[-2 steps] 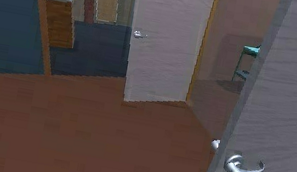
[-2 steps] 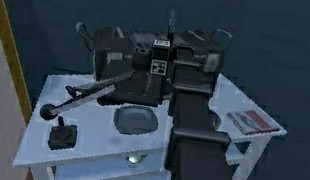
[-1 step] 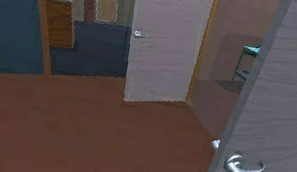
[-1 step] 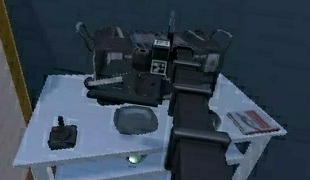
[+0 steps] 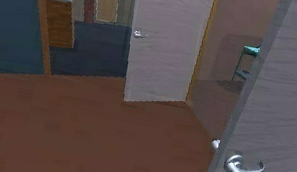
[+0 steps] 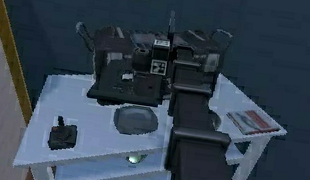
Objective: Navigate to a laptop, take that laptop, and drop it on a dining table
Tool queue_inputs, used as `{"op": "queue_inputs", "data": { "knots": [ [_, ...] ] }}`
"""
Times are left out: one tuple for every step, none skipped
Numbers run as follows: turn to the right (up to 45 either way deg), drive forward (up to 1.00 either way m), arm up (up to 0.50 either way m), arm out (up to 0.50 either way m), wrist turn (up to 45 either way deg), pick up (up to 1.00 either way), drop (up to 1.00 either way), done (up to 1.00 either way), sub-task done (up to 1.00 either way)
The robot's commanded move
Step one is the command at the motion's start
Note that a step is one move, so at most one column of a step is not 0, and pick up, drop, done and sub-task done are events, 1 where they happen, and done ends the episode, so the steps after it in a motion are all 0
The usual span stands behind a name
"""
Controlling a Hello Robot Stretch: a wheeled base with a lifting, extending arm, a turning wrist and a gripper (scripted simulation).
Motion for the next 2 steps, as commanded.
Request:
{"op": "queue_inputs", "data": {
  "knots": [
    [0.0, 0.0, -0.06, 0.0, 0.0, 0.0, 0.0, 0.0, 0.0],
    [0.0, 0.0, 0.0, 0.0, 0.0, 1.0, 0.0, 0.0, 0.0]
  ]
}}
